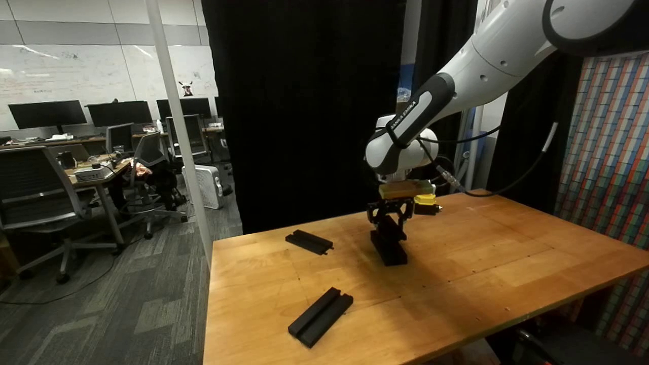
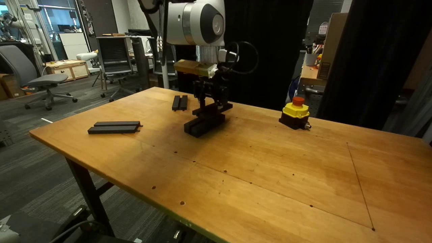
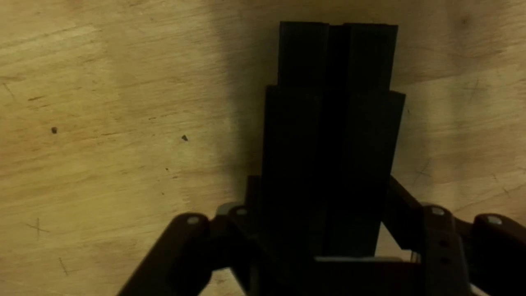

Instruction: Stack up the black pads

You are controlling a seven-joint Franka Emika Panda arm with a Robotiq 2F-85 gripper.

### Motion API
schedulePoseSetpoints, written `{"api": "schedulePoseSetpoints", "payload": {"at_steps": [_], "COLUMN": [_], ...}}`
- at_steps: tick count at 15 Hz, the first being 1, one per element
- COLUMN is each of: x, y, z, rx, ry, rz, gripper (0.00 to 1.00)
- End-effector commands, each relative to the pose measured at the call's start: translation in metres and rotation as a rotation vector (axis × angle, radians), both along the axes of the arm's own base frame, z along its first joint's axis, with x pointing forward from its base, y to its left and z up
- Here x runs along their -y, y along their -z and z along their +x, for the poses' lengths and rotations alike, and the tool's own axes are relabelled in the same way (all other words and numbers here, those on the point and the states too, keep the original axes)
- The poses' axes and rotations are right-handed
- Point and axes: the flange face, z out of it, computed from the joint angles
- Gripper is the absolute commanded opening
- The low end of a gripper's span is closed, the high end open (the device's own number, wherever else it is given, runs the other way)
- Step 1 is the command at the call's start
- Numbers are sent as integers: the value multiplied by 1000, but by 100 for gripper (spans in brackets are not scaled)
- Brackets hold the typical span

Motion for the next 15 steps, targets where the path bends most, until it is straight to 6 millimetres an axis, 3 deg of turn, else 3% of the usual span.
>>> {"api": "schedulePoseSetpoints", "payload": {"at_steps": [1, 15], "x": [-5, -22], "y": [-4, 8], "z": [-6, -21], "rx": [32, 55], "ry": [-66, -59], "rz": [-12, -6], "gripper": [46, 46]}}
